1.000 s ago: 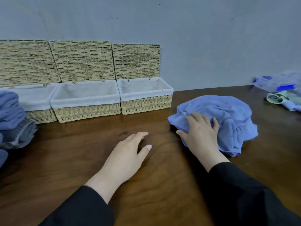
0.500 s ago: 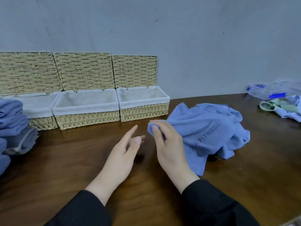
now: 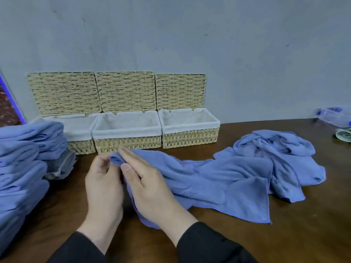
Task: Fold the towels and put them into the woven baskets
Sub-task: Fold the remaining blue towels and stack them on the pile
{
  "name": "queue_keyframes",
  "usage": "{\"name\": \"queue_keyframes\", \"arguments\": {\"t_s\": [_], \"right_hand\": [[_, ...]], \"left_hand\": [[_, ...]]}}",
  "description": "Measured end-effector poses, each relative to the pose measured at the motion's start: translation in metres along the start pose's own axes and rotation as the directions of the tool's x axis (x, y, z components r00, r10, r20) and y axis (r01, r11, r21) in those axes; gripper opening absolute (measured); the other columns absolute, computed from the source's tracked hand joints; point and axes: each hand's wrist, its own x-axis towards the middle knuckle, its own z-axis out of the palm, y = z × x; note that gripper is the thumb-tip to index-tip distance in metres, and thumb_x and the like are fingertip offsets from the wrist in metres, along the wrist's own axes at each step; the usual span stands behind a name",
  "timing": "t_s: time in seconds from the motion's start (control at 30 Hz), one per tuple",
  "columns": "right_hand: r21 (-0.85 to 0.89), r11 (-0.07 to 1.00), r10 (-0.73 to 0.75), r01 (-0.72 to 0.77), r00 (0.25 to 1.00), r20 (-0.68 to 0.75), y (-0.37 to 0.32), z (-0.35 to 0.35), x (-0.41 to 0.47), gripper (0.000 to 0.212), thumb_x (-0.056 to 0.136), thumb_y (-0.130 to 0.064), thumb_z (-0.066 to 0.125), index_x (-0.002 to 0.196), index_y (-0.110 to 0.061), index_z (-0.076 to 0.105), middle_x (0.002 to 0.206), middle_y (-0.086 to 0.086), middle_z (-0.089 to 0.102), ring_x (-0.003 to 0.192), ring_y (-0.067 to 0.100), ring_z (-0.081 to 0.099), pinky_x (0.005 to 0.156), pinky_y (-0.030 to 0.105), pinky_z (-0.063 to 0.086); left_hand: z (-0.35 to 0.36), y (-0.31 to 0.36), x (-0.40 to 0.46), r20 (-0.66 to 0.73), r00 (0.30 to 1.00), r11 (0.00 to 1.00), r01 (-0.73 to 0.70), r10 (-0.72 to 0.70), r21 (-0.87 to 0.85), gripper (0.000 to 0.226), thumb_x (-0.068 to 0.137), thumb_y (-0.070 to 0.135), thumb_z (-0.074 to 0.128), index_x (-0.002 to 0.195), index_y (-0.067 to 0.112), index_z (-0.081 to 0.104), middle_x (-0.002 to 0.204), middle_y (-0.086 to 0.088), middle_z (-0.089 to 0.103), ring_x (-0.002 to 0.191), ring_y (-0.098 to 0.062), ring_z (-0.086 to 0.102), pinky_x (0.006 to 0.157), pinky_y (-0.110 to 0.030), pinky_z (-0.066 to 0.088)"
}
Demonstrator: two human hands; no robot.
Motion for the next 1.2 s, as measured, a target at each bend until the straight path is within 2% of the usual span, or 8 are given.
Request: {"name": "queue_keyframes", "arguments": {"t_s": [0.2,0.33,0.53,0.63,0.73,0.83,1.0,1.2], "right_hand": [[-0.420,0.908,0.102,0.002,0.969,0.225,0.021,-0.028,-0.001,0.059,0.100,-0.042,0.060,0.154,-0.031,0.041,0.157,-0.019,0.039,0.142,-0.004,0.033,0.116,0.015,0.027],[-0.622,0.781,0.264,0.061,0.870,0.417,0.059,-0.062,0.004,0.061,0.092,-0.054,0.067,0.148,-0.036,0.049,0.160,-0.022,0.030,0.147,-0.005,0.024,0.119,0.022,0.022],[-0.594,0.799,0.112,0.088,0.950,0.291,0.075,-0.069,0.014,0.007,0.098,-0.027,0.061,0.094,-0.022,0.063,0.105,-0.014,0.061,0.100,0.005,0.058,0.084,0.027,0.045],[-0.432,0.902,0.085,-0.021,0.988,0.129,0.071,-0.069,0.014,0.013,0.099,-0.025,0.061,0.086,-0.029,0.062,0.088,-0.014,0.062,0.084,0.004,0.058,0.070,0.021,0.041],[-0.258,0.959,0.121,-0.115,0.993,0.006,0.067,-0.068,0.013,0.015,0.099,-0.026,0.060,0.087,-0.027,0.069,0.083,-0.009,0.069,0.078,0.009,0.063,0.069,0.029,0.047],[-0.195,0.971,0.138,-0.141,0.990,-0.028,0.063,-0.066,0.012,0.019,0.100,-0.027,0.058,0.088,-0.024,0.072,0.077,-0.003,0.067,0.073,0.015,0.061,0.070,0.034,0.047],[-0.132,0.978,0.155,-0.161,0.986,-0.054,0.050,-0.061,0.011,0.026,0.101,-0.032,0.053,0.082,-0.023,0.067,0.066,-0.005,0.057,0.059,0.005,0.047,0.057,0.018,0.039],[-0.204,0.965,0.163,-0.165,0.986,-0.022,0.041,-0.054,0.007,0.033,0.101,-0.042,0.047,0.080,-0.017,0.053,0.063,0.005,0.038,0.055,0.007,0.032,0.053,0.025,0.029]], "left_hand": [[-0.054,-0.015,0.064,0.113,0.987,0.744,-0.158,0.111,0.649,0.028,0.102,0.008,0.049,0.115,0.022,0.070,0.110,0.001,0.071,0.102,-0.018,0.062,0.087,-0.033,0.043],[-0.056,-0.014,0.065,0.264,0.951,0.653,-0.303,0.161,0.694,0.028,0.102,0.016,0.053,0.127,0.024,0.063,0.119,0.007,0.064,0.108,-0.013,0.060,0.091,-0.029,0.045],[-0.044,-0.017,0.039,0.774,0.510,0.423,-0.649,-0.375,0.633,0.073,0.077,0.081,0.055,0.143,0.052,0.042,0.150,0.043,0.020,0.138,0.028,0.000,0.121,-0.019,-0.002],[-0.040,-0.023,0.039,0.781,0.572,0.363,-0.692,-0.251,0.624,0.075,0.078,0.080,0.054,0.145,0.059,0.026,0.154,0.038,0.021,0.143,0.019,0.007,0.123,-0.025,-0.001],[-0.037,-0.025,0.040,0.737,0.676,0.481,-0.647,0.003,0.591,0.032,0.092,0.043,0.050,0.121,0.040,0.062,0.121,0.021,0.064,0.116,0.002,0.054,0.102,-0.030,0.040],[-0.040,-0.021,0.042,0.663,0.745,0.600,-0.567,0.079,0.565,0.012,0.096,0.018,0.058,0.094,0.022,0.069,0.094,0.012,0.066,0.094,-0.009,0.062,0.080,-0.024,0.046],[-0.042,-0.013,0.038,0.474,0.880,0.785,-0.281,-0.018,0.552,0.036,0.100,0.034,0.052,0.066,0.021,0.053,0.062,0.014,0.044,0.061,-0.002,0.041,0.057,-0.018,0.030],[-0.041,-0.004,0.035,0.462,0.886,0.786,-0.306,0.029,0.537,0.037,0.097,0.059,0.049,0.083,0.026,0.058,0.070,0.010,0.053,0.063,-0.009,0.046,0.060,-0.028,0.039]]}}
